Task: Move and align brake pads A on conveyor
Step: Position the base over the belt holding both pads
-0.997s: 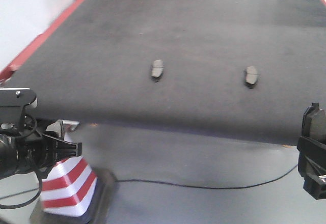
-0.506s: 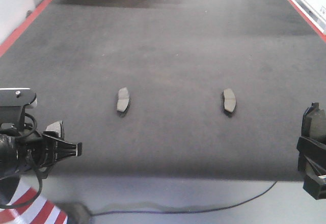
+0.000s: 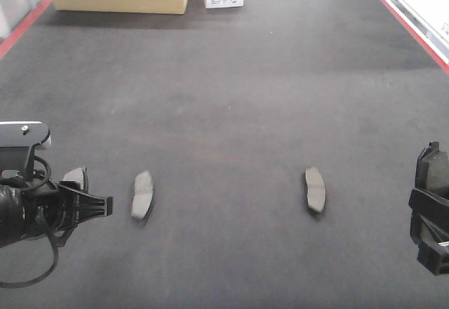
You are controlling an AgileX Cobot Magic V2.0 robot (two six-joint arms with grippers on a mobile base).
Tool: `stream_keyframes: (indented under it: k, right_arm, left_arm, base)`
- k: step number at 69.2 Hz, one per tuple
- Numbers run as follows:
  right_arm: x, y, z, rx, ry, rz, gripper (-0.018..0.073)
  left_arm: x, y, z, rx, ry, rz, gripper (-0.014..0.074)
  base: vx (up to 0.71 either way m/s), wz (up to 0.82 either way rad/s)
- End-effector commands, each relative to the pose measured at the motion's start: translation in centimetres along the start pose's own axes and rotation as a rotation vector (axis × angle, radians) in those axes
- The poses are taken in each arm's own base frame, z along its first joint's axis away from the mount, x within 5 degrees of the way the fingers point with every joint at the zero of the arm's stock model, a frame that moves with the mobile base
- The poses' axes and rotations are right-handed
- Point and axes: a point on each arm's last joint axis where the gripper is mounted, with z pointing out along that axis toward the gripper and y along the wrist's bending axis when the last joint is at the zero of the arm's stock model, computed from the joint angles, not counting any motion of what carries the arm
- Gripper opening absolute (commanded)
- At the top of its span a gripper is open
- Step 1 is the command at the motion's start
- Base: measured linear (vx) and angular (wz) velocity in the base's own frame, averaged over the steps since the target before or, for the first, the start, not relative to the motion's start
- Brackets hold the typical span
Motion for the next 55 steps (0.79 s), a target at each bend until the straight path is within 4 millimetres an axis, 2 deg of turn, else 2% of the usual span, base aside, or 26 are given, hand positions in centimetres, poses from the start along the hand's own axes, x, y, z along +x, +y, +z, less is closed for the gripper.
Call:
stream_keyframes:
  k: [1,27,55]
  right_arm:
    - [-1.75,0.25,-0.45,-0.021,-0.119,-0.022,0.0024]
    - [-1.75,0.25,-0.45,-0.021,-0.119,-0.022,0.0024]
    - [-1.75,0.25,-0.45,-0.021,-0.119,-0.022,0.0024]
  left_arm:
    - [-1.14,-0.26,-0.97,0.043,-0.075,0.005,0.0167]
    - [-1.14,-0.26,-0.97,0.043,-0.075,0.005,0.0167]
    - [-1.14,-0.26,-0.97,0.043,-0.075,0.005,0.0167]
  base:
    - [0.28,-0.09]
    - [0.22,-0.07]
    - [0.07,0.05]
